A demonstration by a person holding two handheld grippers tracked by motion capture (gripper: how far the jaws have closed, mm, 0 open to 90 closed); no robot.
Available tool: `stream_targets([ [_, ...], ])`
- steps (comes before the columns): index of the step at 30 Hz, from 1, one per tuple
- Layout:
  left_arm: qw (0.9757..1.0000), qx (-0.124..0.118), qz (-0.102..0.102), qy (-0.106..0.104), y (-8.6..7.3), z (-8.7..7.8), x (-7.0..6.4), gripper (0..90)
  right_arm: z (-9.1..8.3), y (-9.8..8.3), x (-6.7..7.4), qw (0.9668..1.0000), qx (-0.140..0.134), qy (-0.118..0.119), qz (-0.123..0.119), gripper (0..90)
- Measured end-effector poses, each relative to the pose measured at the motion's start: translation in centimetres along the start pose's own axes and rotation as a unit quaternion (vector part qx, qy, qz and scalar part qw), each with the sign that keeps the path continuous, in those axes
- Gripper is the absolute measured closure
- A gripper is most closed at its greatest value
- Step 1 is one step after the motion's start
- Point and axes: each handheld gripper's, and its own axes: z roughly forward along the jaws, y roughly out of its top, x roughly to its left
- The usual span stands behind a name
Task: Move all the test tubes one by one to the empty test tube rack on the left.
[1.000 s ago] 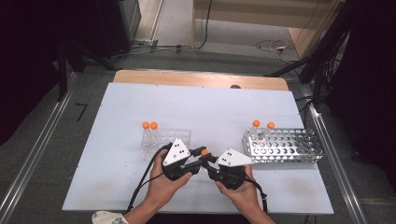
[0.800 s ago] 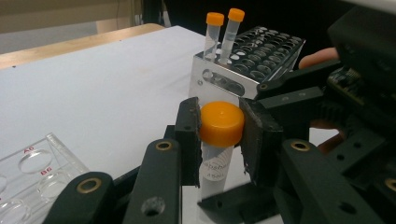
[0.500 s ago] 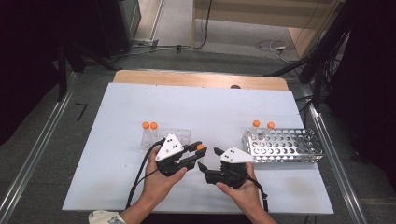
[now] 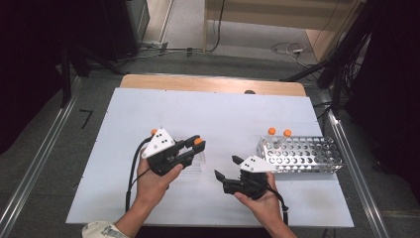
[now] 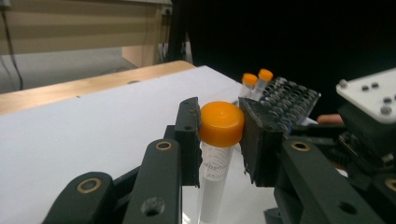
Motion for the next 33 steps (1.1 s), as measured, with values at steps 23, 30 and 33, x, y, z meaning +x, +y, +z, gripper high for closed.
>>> stream_targets([
  [23,0.9925,0.006,0.006,0.122,0.5,-0.9,6.5,71.2,0.3,-0.1,0.0,1.0,0.006,0.0,0.002,23.0],
  [30,0.9911,0.033,0.018,0.128,-0.2,-0.2,6.5,71.1,0.2,-0.1,-0.1,1.0,0.005,0.0,0.003,23.0],
  [33,0.9897,0.051,0.026,0.131,-0.7,0.1,6.4,71.1,0.1,-0.1,-0.1,1.0,0.005,0.0,0.003,23.0],
])
